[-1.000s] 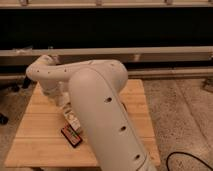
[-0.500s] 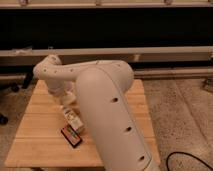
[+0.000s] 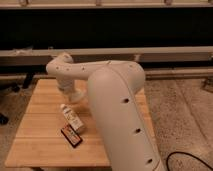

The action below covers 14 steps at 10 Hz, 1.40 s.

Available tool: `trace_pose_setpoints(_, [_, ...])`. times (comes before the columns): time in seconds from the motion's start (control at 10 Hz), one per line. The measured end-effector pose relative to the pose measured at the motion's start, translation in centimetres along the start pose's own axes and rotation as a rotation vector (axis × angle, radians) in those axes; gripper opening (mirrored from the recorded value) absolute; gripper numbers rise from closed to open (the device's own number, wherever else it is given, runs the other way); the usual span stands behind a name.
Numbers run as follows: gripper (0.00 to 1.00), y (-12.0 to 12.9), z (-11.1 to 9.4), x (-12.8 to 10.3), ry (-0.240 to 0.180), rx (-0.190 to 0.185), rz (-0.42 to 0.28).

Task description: Place the white sponge in the ceramic bowl

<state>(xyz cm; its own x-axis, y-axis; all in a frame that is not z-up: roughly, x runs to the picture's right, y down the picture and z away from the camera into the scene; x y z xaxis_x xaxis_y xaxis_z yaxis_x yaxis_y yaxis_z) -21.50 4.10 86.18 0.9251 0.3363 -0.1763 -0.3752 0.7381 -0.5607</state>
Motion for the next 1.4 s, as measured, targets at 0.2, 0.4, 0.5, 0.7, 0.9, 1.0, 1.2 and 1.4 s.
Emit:
trace_pose_setpoints(0.2, [0.00,-1.2,-0.2,2.9,0.000,0.007,0.037])
trace_pose_setpoints(0.4, [0.00,-2.1,-0.3,4.9,-0.007,0.011,0.066])
trace_pose_setpoints(0.5, [0.00,-2.1,-0.2,5.3,-0.010,0.012,0.074])
trace_pose_setpoints(0.7, [0.00,-2.1,-0.1,7.4,-0.011,0.011,0.091])
trace_pose_setpoints(0.9, [0.00,-2.8,-0.1,9.9,-0.016,0.017,0.118])
trace_pose_setpoints(1.0, [0.00,-3.0,-0.1,10.2,-0.017,0.017,0.121])
trace_pose_setpoints(1.2, [0.00,-2.6,-0.5,10.1,-0.023,0.013,0.116])
trace_pose_setpoints(1.4, [0.00,-2.8,-0.9,12.0,-0.022,0.014,0.134])
